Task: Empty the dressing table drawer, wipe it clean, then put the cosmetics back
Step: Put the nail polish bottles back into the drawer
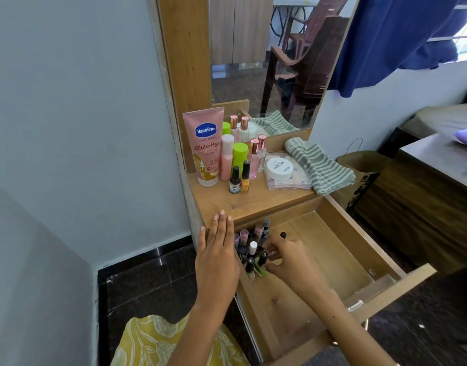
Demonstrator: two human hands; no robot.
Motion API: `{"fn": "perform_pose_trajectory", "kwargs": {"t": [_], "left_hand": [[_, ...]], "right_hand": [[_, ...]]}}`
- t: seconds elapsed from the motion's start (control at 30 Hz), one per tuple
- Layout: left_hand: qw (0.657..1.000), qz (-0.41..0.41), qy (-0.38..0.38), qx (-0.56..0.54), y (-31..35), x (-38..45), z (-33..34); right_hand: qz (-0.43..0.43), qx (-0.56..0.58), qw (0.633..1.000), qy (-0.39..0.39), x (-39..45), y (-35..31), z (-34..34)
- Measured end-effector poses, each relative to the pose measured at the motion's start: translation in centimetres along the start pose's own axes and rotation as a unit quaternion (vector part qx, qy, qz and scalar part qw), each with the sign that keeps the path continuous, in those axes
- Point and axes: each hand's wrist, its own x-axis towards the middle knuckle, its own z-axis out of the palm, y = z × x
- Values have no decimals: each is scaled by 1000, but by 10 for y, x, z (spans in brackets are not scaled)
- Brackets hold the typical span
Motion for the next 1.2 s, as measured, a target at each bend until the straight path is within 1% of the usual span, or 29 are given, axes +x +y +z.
{"fn": "perform_pose_trajectory", "kwargs": {"t": [0.1, 0.23, 0.3, 0.4, 0.53, 0.6, 0.63, 0.73, 0.83, 0.9, 0.97, 1.03, 1.1, 1.13, 1.2], "left_hand": [[1000, 5, -13, 13, 0, 2, 0], [998, 4, -6, 55, 0, 4, -1], [998, 6, 4, 60, 2, 4, -1], [997, 22, 46, 52, 3, 6, 0], [991, 39, 101, 81, 1, 6, 0], [991, 34, 95, 83, 1, 6, 1], [993, 31, 80, 79, 1, 6, 0], [998, 14, 26, 57, 6, 6, -6], [998, 9, 29, 54, 5, 6, -5], [997, 16, 51, 61, 4, 6, -4], [997, 6, 50, 63, 4, 6, -8], [998, 0, 45, 54, 6, 5, -8], [999, -5, 31, 38, 7, 4, -6], [999, -7, 21, 29, 7, 3, -5], [1000, -12, 8, 27, 7, 3, -6]], "right_hand": [[-4, -40, 999, 25, 3, -4, -19], [-13, 19, 992, 128, 21, -22, -40], [-23, 37, 987, 156, 34, -33, -44], [-55, 9, 985, 160, 56, -48, -42], [-74, -73, 983, 153, 82, -64, -34], [-69, -83, 982, 152, 90, -69, -30], [-69, -77, 982, 160, 92, -70, -29], [-91, -40, 969, 227, 92, -72, -28], [-154, -55, 943, 291, 86, -72, -27], [-191, -64, 933, 300, 78, -69, -25], [-200, -18, 935, 293, 66, -62, -24], [-170, 99, 944, 264, 50, -54, -27], [-148, 198, 937, 245, 34, -44, -31], [-145, 217, 935, 242, 27, -38, -34], [-140, 209, 939, 235, 14, -25, -42]]}}
